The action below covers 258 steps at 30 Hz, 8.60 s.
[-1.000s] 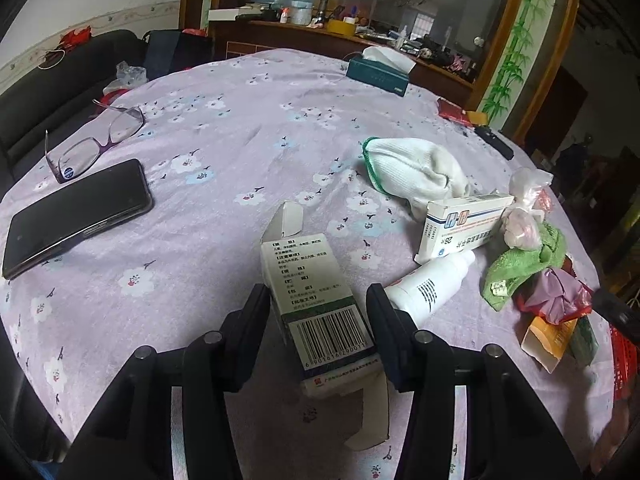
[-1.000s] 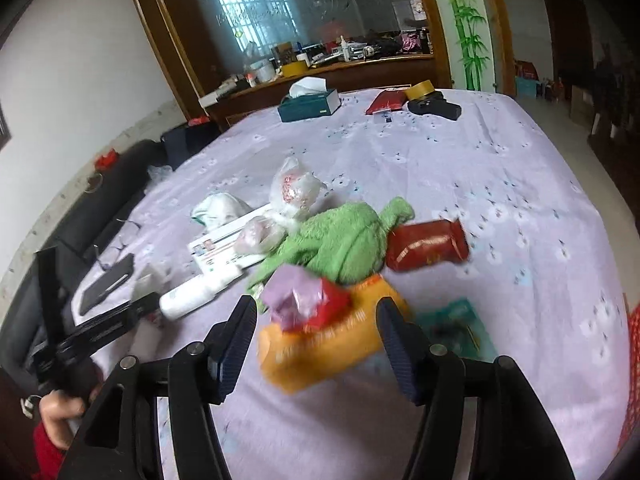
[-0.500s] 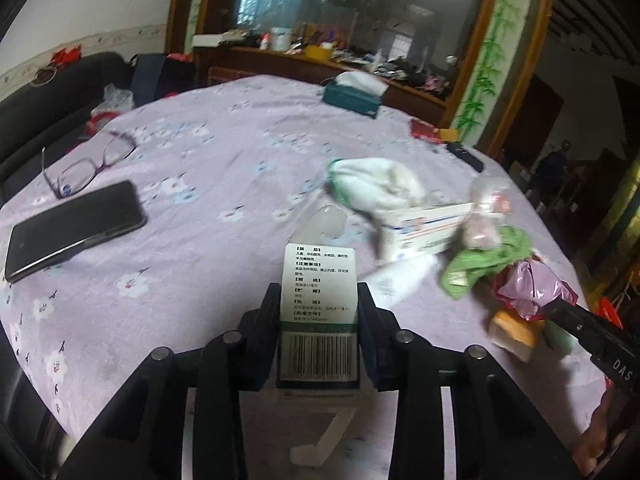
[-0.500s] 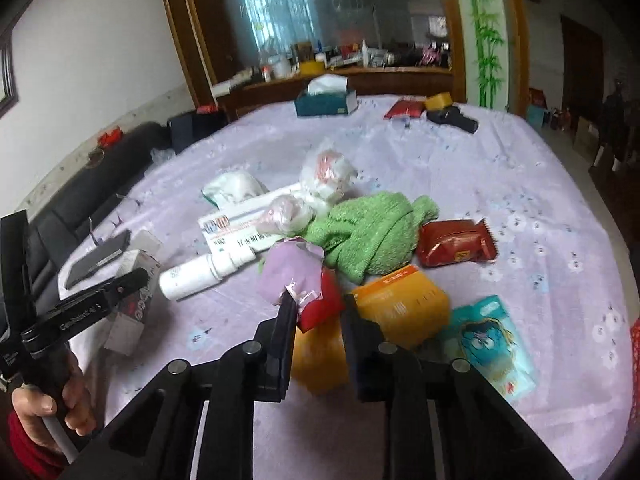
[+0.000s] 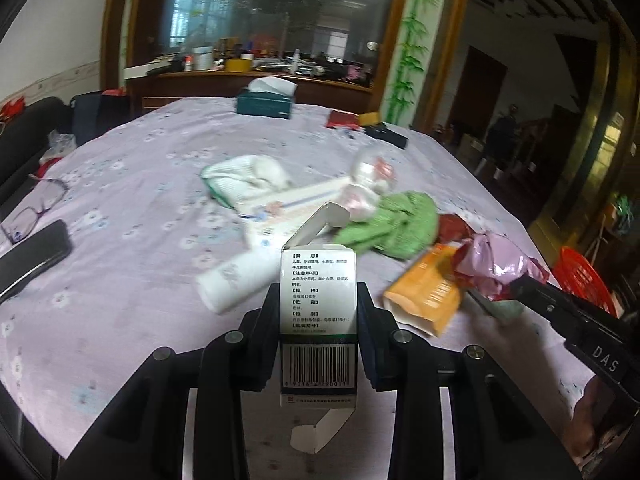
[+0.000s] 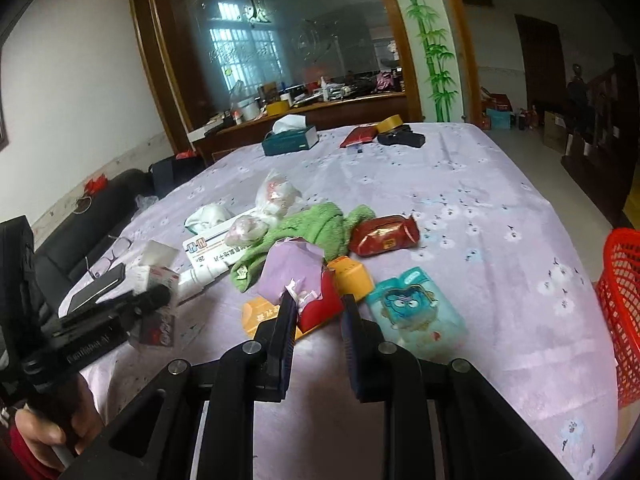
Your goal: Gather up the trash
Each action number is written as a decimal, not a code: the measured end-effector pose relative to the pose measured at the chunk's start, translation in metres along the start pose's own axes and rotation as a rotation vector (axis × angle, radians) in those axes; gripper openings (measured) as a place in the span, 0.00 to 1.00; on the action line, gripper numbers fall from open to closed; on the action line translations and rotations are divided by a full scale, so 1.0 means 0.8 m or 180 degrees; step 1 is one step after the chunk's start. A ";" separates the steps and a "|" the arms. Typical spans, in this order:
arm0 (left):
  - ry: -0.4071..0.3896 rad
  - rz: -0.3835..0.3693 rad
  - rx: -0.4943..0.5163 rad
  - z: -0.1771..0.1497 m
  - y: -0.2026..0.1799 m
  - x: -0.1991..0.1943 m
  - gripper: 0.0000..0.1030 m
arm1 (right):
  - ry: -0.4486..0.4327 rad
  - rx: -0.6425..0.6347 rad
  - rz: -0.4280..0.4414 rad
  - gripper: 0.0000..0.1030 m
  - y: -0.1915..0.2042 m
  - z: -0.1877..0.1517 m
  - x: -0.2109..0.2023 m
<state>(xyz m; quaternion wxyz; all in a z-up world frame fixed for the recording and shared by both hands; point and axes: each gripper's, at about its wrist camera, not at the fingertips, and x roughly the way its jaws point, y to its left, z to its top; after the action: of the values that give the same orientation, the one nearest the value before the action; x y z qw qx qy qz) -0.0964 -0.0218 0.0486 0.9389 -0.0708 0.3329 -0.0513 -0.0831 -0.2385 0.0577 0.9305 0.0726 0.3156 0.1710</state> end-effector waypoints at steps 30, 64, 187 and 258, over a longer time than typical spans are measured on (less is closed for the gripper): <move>-0.0232 0.0058 0.0313 -0.019 -0.045 0.010 0.32 | -0.0286 -0.0064 0.0014 0.23 -0.002 -0.017 -0.014; -0.0168 -0.0147 0.0449 -0.003 -0.086 -0.011 0.32 | -0.0382 0.0440 0.0029 0.23 -0.051 -0.008 -0.068; 0.0547 -0.0687 0.0472 0.027 -0.082 0.089 0.23 | 0.0892 -0.0525 -0.0566 0.72 -0.055 0.014 0.064; 0.0097 -0.0097 0.0235 0.018 -0.073 0.057 0.21 | 0.0120 0.0114 -0.0469 0.31 -0.068 0.008 0.011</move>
<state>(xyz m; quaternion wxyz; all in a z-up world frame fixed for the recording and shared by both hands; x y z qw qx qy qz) -0.0545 -0.0845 0.0413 0.9348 -0.0403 0.3440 -0.0789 -0.0582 -0.2865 0.0445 0.9331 0.0627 0.3405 0.0976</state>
